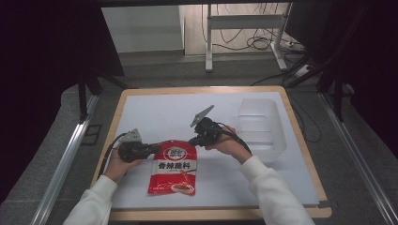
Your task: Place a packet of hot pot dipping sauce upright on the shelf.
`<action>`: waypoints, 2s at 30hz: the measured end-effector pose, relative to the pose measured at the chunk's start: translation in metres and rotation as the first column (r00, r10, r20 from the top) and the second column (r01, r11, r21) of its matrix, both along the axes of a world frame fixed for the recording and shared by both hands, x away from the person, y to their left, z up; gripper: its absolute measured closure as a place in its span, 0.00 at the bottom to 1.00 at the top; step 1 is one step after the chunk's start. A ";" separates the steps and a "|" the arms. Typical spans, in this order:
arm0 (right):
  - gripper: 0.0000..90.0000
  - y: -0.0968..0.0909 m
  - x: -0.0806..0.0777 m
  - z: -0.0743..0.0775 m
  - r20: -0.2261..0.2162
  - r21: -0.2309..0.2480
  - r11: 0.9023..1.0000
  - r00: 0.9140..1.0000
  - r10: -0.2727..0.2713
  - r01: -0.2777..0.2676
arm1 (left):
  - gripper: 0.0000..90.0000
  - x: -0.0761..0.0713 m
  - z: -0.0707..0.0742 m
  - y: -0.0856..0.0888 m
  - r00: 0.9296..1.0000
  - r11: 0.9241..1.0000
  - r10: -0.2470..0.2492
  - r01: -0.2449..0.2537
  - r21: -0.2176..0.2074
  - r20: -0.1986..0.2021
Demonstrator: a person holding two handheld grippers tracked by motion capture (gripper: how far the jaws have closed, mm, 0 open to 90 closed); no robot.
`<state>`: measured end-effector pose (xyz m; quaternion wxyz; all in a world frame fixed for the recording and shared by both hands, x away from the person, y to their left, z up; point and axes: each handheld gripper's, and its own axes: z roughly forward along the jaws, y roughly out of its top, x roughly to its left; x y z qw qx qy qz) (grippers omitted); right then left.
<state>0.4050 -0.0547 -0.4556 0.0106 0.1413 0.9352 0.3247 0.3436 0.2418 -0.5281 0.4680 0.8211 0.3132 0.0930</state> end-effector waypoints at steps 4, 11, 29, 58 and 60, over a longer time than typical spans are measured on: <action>0.95 0.001 0.000 -0.005 0.003 0.000 1.000 1.000 -0.004 0.004 | 0.99 -0.008 0.000 -0.001 0.999 0.999 -0.027 0.026 0.043 0.025; 0.74 0.006 0.001 -0.007 0.048 -0.023 1.000 0.999 -0.011 0.012 | 0.99 -0.014 0.001 -0.002 0.998 0.996 -0.036 0.031 0.088 0.055; 0.75 0.064 0.006 -0.026 0.079 -0.249 0.962 0.988 0.134 -0.110 | 1.00 -0.019 0.001 -0.007 0.995 0.991 -0.056 0.044 0.130 0.084; 0.98 0.040 -0.002 0.004 0.074 -0.149 0.973 0.979 0.187 -0.175 | 0.29 -0.051 0.013 0.005 0.970 0.969 0.239 -0.241 0.052 0.032; 0.98 0.037 -0.003 0.008 0.072 -0.131 0.976 0.981 0.182 -0.171 | 0.29 -0.055 0.013 0.008 0.965 0.964 0.259 -0.261 0.049 0.042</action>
